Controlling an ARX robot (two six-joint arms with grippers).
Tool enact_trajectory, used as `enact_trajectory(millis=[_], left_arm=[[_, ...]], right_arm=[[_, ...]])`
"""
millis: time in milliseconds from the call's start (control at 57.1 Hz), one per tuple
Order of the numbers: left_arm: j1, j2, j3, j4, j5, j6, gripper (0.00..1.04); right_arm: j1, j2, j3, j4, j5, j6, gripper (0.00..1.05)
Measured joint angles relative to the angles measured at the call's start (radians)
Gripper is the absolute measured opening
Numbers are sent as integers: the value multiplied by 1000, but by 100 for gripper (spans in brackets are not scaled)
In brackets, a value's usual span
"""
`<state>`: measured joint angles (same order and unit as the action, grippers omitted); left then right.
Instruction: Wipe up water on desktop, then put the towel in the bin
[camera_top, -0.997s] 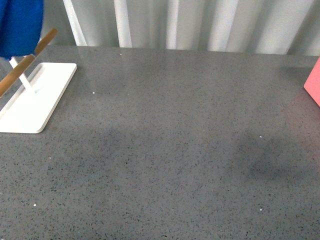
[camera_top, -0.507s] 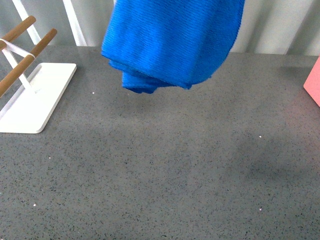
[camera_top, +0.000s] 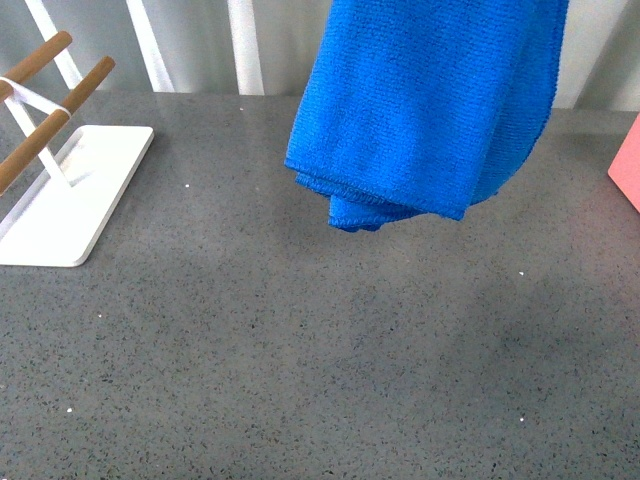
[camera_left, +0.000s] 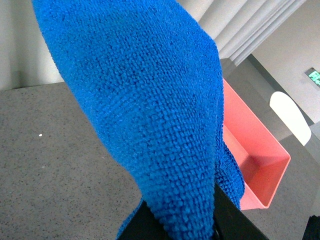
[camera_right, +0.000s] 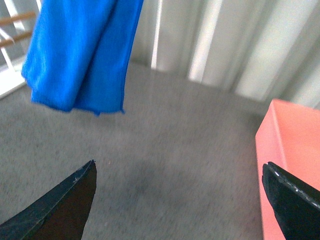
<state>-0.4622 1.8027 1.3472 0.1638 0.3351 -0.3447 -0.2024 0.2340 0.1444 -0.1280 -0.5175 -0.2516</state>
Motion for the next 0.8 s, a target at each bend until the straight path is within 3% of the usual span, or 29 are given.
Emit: enact_trajectory(millis=[122, 332, 665, 805], left_arm=[[0, 0, -1, 2, -3, -9, 6], [-4, -3, -5, 5, -14, -25, 6], [-3, -5, -11, 5, -12, -39, 6], [-4, -6, -11, 3, -9, -47, 6]], right_arm=[[-3, 230, 61, 270, -26, -2, 98], [120, 766, 218, 647, 8, 118, 98], [410, 1083, 361, 703, -17, 270, 98], [458, 1133, 402, 708, 45, 250, 98]])
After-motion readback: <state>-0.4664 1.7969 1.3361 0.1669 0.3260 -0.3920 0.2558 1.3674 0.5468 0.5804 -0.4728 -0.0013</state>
